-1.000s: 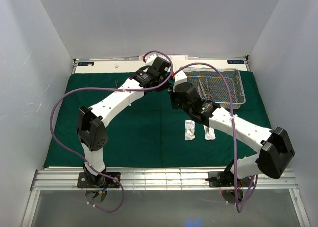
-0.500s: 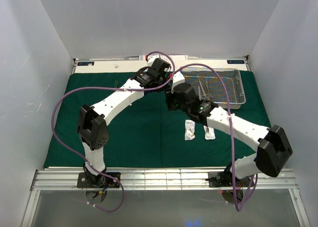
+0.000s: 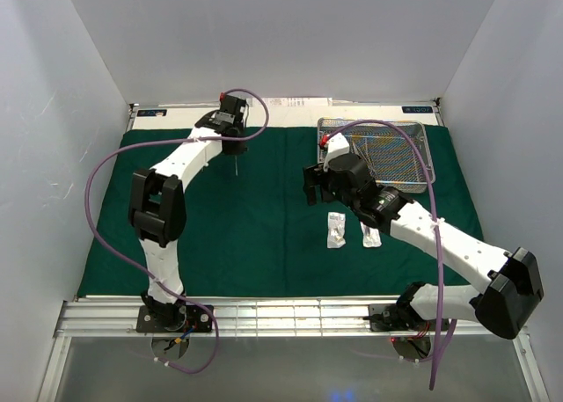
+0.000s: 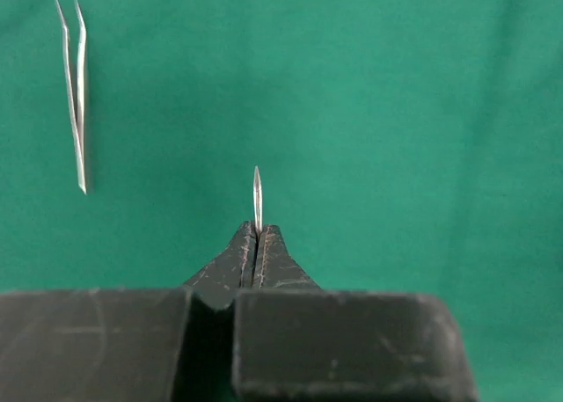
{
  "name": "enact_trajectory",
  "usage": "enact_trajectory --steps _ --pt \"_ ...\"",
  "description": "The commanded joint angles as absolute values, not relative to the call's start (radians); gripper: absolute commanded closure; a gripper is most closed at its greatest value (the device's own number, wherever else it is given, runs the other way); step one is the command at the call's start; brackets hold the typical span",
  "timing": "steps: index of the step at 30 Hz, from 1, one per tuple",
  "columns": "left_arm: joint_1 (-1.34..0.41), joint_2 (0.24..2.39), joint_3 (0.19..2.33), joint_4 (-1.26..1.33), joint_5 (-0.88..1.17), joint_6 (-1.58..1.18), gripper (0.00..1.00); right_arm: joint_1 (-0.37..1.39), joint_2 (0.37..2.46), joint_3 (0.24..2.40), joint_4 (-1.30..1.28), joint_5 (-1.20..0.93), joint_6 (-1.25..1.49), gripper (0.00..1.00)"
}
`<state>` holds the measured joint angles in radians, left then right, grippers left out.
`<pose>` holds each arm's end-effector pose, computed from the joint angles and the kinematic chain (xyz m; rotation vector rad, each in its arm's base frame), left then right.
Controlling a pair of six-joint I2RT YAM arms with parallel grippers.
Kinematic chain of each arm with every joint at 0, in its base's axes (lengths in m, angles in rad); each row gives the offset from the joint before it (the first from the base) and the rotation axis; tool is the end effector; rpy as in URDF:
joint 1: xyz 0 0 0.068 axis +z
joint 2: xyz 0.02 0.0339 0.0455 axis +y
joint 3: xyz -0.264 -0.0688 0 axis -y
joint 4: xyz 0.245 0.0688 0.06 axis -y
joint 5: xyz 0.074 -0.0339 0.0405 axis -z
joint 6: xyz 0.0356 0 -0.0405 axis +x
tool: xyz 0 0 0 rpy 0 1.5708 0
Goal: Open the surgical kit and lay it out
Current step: Place the medical item in the surgical kit.
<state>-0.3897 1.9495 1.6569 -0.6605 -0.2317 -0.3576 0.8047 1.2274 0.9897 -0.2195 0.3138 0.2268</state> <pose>0.4031 -0.1567 0.2570 -0.0524 2.4868 -0.0202 0.2021 0.1943 0.3151 -0.3832 1.9839 0.3406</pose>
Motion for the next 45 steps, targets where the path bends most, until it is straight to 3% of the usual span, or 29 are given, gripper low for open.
enact_trajectory --steps 1,15,32,45 --pt "-0.345 2.006 1.718 -0.650 -0.184 -0.195 1.00 0.778 1.192 0.959 -0.284 0.331 0.222 0.16" --pt "-0.201 2.232 1.876 -0.655 -0.126 -0.138 1.00 0.709 1.226 0.971 -0.331 0.281 0.189 0.18" --pt "-0.190 2.324 1.985 -0.655 -0.078 -0.135 0.97 0.667 1.275 0.991 -0.330 0.218 0.186 0.18" --pt "-0.190 2.327 1.973 -0.661 -0.098 -0.133 0.86 0.653 1.285 0.989 -0.330 0.186 0.199 0.19"
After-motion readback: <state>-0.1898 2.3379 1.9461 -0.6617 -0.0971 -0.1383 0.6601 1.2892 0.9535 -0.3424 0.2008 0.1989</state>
